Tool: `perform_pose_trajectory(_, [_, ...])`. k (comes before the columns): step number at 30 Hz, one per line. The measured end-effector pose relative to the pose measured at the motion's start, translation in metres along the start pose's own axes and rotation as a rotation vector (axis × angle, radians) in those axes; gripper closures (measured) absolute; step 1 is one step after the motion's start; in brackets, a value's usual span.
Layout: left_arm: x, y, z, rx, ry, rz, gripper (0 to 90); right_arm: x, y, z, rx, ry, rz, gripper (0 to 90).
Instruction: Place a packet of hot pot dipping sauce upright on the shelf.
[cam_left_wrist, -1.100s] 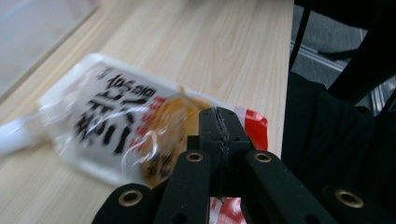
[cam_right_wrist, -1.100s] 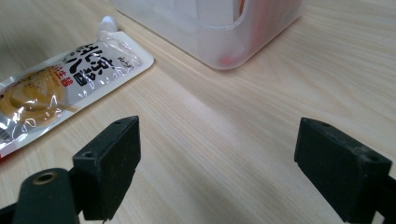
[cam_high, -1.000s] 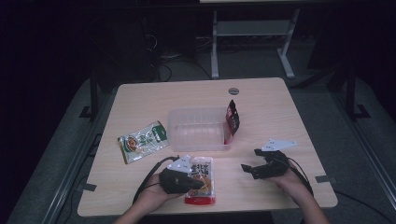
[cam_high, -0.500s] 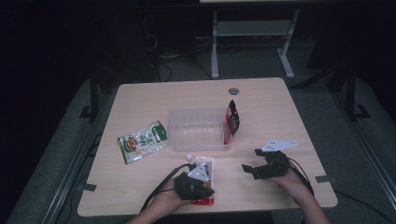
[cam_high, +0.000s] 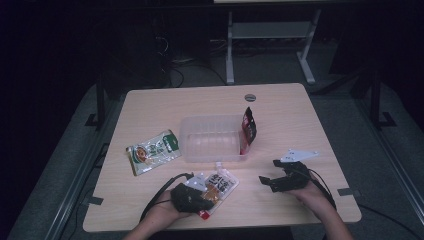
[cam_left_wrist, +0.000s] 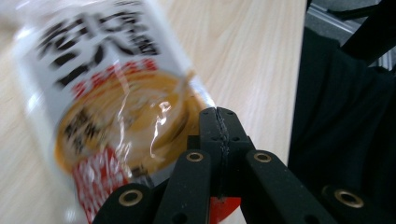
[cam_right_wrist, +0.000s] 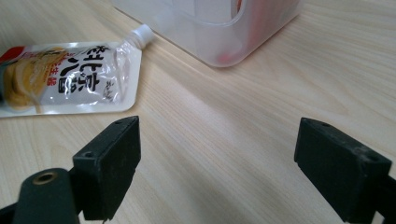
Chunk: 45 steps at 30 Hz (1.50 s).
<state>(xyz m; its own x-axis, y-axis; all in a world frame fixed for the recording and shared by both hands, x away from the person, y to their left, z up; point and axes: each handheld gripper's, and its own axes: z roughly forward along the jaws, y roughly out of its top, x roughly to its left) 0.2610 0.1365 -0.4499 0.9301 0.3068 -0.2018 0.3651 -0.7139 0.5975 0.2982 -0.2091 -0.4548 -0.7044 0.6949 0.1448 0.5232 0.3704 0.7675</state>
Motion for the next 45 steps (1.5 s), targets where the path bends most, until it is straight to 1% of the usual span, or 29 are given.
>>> perform_pose_trajectory(3, [0.008, -0.004, -0.008, 0.009, 0.025, -0.014, 89.7, 0.000, 0.000, 0.000, 0.003, 0.000, 0.001, 14.3])
perform_pose_trajectory(4, [0.008, -0.004, -0.008, 0.009, 0.025, -0.014, 89.7, 0.000, 0.000, 0.000, 0.003, 0.000, 0.001, 14.3])
perform_pose_trajectory(6, [0.013, -0.005, -0.010, 0.009, 0.030, -0.025, 89.7, 0.000, 0.000, 0.000, 0.007, 0.001, 0.000, 14.2])
perform_pose_trajectory(8, [0.016, -0.006, -0.012, 0.006, 0.046, -0.032, 89.7, 0.000, 0.000, 0.000, 0.006, 0.002, 0.001, 14.2])
perform_pose_trajectory(10, [0.018, -0.006, -0.014, 0.014, 0.063, -0.025, 89.7, 0.000, 0.000, 0.000, 0.005, 0.001, 0.003, 14.2])
perform_pose_trajectory(11, [0.020, -0.007, -0.015, 0.013, 0.068, -0.033, 89.7, 0.000, 0.000, 0.000, 0.006, 0.001, 0.004, 14.2])
perform_pose_trajectory(13, [0.020, -0.007, -0.015, 0.012, 0.066, -0.036, 89.7, 0.000, 0.000, 0.000, 0.007, 0.001, 0.004, 14.3])
perform_pose_trajectory(15, [0.020, -0.006, -0.017, -0.002, 0.059, -0.043, 89.7, 0.000, 0.000, 0.000, 0.007, 0.001, 0.005, 14.3])
perform_pose_trajectory(17, [0.021, -0.005, -0.021, -0.025, 0.059, -0.047, 89.7, 0.000, 0.000, 0.000, 0.003, 0.003, 0.006, 14.2])
perform_pose_trajectory(21, [0.025, -0.005, -0.038, -0.067, 0.085, -0.055, 89.6, 0.000, 0.000, 0.000, 0.004, 0.002, 0.009, 14.2])
perform_pose_trajectory(25, [0.034, -0.013, -0.053, -0.090, 0.118, -0.082, 89.7, 0.000, 0.000, 0.001, 0.008, 0.003, 0.006, 14.2])
perform_pose_trajectory(26, [0.035, -0.015, -0.055, -0.093, 0.121, -0.101, 89.7, 0.001, 0.000, 0.001, 0.009, 0.004, 0.005, 14.2])
perform_pose_trajectory(27, [0.038, -0.016, -0.056, -0.097, 0.128, -0.103, 89.7, 0.001, 0.000, 0.001, 0.009, 0.004, 0.005, 14.2])
perform_pose_trajectory(28, [0.039, -0.017, -0.056, -0.098, 0.127, -0.115, 89.7, 0.001, 0.000, 0.002, 0.011, 0.006, 0.004, 14.3])
perform_pose_trajectory(29, [0.041, -0.018, -0.056, -0.093, 0.126, -0.115, 89.7, 0.001, 0.000, 0.002, 0.016, 0.011, 0.005, 14.2])
perform_pose_trajectory(31, [0.043, -0.020, -0.052, -0.066, 0.134, -0.118, 89.7, 0.002, 0.000, 0.003, 0.022, 0.026, 0.015, 14.2])
perform_pose_trajectory(33, [0.046, -0.021, -0.046, -0.031, 0.126, -0.117, 89.6, 0.005, 0.001, 0.004, 0.035, 0.037, 0.018, 14.2])
perform_pose_trajectory(35, [0.046, -0.021, -0.044, -0.026, 0.122, -0.118, 89.7, 0.005, 0.002, 0.004, 0.044, 0.046, 0.016, 14.2])
perform_pose_trajectory(36, [0.047, -0.021, -0.043, -0.025, 0.117, -0.121, 89.7, 0.007, 0.003, 0.003, 0.054, 0.054, 0.024, 14.2])
perform_pose_trajectory(37, [0.047, -0.022, -0.042, -0.015, 0.113, -0.117, 89.6, 0.007, 0.003, 0.004, 0.056, 0.068, 0.010, 14.2])
perform_pose_trajectory(38, [0.047, -0.022, -0.040, -0.017, 0.111, -0.115, 89.7, 0.009, 0.004, 0.003, 0.064, 0.075, 0.018, 14.2])
perform_pose_trajectory(39, [0.047, -0.022, -0.039, -0.013, 0.108, -0.113, 89.6, 0.012, 0.006, 0.004, 0.079, 0.093, 0.013, 14.3])
perform_pose_trajectory(40, [0.046, -0.022, -0.037, -0.011, 0.106, -0.116, 89.6, 0.012, 0.006, 0.004, 0.079, 0.093, 0.013, 14.3])
perform_pose_trajectory(41, [0.046, -0.022, -0.036, -0.011, 0.109, -0.121, 89.7, 0.013, 0.007, 0.005, 0.086, 0.104, 0.008, 14.3])
perform_pose_trajectory(42, [0.046, -0.022, -0.034, -0.008, 0.111, -0.122, 89.7, 0.016, 0.008, 0.006, 0.098, 0.115, 0.020, 14.3])
perform_pose_trajectory(43, [0.047, -0.022, -0.034, 0.004, 0.110, -0.112, 89.7, 0.020, 0.009, 0.009, 0.102, 0.134, -0.004, 16.5])
perform_pose_trajectory(44, [0.046, -0.022, -0.032, -0.001, 0.114, -0.118, 89.7, 0.020, 0.009, 0.009, 0.102, 0.134, -0.004, 16.5])
perform_pose_trajectory(45, [0.046, -0.022, -0.031, 0.008, 0.115, -0.115, 89.7, 0.025, 0.010, 0.012, 0.113, 0.147, -0.008, 16.7])
